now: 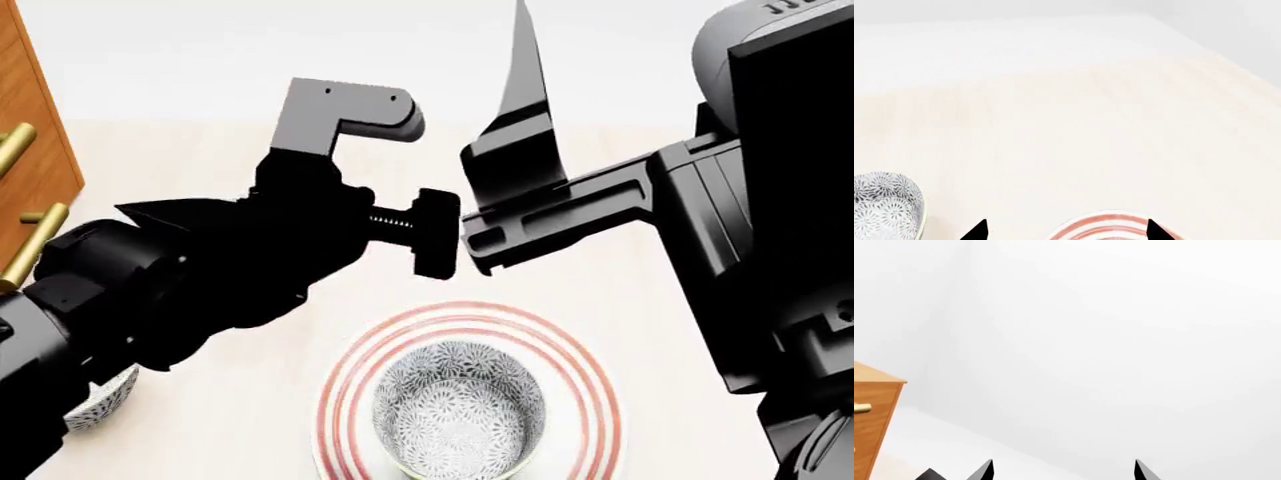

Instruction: Put the bowl at the front on the plate.

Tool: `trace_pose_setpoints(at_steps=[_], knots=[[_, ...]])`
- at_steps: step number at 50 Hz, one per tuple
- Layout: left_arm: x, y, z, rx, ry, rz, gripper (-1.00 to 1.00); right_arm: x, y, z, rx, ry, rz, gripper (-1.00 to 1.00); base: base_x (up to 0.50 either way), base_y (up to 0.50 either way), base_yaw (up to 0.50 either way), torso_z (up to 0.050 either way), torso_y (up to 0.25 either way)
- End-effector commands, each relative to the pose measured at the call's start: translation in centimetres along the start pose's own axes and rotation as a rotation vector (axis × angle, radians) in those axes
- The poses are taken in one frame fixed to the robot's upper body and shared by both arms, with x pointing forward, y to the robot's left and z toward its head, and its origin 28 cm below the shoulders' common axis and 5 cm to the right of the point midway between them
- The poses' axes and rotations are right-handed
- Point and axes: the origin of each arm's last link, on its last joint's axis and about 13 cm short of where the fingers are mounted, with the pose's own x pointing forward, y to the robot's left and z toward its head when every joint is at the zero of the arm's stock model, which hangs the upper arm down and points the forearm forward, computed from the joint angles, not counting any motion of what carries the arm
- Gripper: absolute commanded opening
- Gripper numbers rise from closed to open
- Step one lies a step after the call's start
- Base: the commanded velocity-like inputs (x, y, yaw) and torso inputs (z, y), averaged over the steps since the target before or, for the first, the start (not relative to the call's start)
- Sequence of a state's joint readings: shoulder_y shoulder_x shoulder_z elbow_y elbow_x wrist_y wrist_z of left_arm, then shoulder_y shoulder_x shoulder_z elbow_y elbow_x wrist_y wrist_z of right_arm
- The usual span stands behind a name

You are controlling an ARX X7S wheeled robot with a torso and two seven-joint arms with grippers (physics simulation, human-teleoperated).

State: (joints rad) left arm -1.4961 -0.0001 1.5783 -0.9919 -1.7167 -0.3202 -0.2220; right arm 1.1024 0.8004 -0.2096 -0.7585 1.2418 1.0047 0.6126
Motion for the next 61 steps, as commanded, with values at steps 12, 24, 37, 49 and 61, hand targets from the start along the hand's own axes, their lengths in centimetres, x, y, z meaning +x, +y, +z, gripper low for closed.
trace_pose_setpoints(at_steps=[12, 24, 37, 49, 61], knots=[[0.5, 2.8, 1.0, -0.190, -0.124, 0.208, 1.00, -0.3, -0.1, -0.3, 0.008, -0.010, -0.011, 1.00, 0.00, 0.00, 0.00, 0.000, 0.000], [-4.1, 1.8, 1.0, -0.215, -0.269, 0.161, 1.00, -0.4, -0.1, -0.9, 0.025, -0.018, -0.023, 1.00, 0.00, 0.00, 0.00, 0.000, 0.000], [-8.0, 0.9, 0.7, -0.186, -0.389, 0.115, 1.00, -0.6, -0.1, -1.5, 0.027, -0.015, -0.032, 1.00, 0.00, 0.00, 0.00, 0.000, 0.000], [-10.2, 0.9, -0.2, -0.198, -0.440, 0.092, 1.00, -0.6, 0.0, -1.7, 0.031, -0.012, -0.028, 1.00, 0.00, 0.00, 0.00, 0.000, 0.000], [-11.9, 0.7, -1.0, -0.170, -0.505, 0.106, 1.00, -0.6, 0.2, -1.9, 0.037, -0.014, -0.027, 1.00, 0.00, 0.00, 0.00, 0.000, 0.000]])
